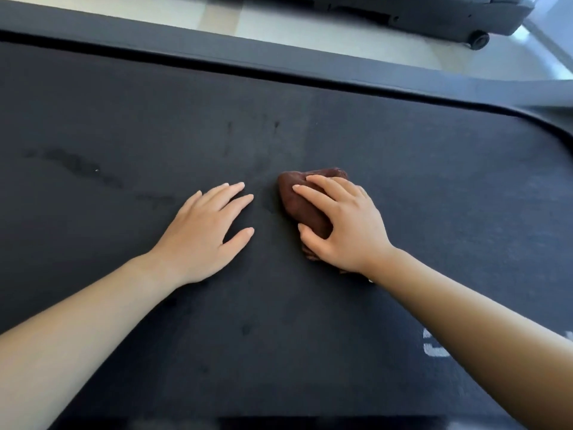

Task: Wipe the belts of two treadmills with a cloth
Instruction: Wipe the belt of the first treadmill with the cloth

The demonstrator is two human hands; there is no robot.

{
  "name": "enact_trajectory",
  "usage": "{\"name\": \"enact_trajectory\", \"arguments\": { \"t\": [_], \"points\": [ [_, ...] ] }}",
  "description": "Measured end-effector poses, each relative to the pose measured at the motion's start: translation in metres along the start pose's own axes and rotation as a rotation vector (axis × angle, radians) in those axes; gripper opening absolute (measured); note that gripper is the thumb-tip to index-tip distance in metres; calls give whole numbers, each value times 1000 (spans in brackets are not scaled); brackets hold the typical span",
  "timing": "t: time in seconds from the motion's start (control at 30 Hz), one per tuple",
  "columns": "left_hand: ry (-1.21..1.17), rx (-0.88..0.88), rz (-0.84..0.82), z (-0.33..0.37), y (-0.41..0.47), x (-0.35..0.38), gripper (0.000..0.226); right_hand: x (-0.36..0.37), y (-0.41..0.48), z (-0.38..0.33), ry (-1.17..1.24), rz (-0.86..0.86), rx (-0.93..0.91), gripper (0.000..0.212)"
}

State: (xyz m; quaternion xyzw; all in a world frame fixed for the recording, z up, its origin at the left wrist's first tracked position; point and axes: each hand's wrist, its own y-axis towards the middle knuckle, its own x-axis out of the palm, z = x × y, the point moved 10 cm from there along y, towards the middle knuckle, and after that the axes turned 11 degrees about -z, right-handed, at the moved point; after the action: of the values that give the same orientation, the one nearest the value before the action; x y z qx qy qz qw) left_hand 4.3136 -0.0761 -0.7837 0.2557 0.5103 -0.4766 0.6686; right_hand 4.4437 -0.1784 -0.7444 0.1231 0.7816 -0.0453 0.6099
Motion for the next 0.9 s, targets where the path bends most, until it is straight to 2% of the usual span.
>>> {"name": "enact_trajectory", "arguments": {
  "t": [0.2, 0.33, 0.4, 0.5, 0.57, 0.77, 0.83, 0.9],
  "points": [
    [73, -2, -50, -10, -60, 8, 62, 8, -48, -49, -11, 11, -111, 51],
    [81, 0, -51, -16, -77, 10, 57, 10, -31, -53, -3, -38, -199, 51],
    [65, -4, -41, -17, -81, 9, 57, 5, 1, -38, 9, -36, -120, 51],
    [46, -2, -31, -17, -88, 10, 56, 6, 37, -16, 31, 8, 141, 50],
    [45, -6, -24, -20, -93, 10, 56, 12, 38, -26, -5, 23, 185, 50],
    [23, -41, 21, -24, -102, 6, 59, 22, -26, -81, -43, 35, -189, 52],
    [28, -52, 35, -23, -102, 5, 61, 22, -27, -79, -41, 11, -233, 53],
    [23, -63, 51, -21, -102, 2, 59, 17, -5, -66, -22, 14, -184, 52]
  ]
}}
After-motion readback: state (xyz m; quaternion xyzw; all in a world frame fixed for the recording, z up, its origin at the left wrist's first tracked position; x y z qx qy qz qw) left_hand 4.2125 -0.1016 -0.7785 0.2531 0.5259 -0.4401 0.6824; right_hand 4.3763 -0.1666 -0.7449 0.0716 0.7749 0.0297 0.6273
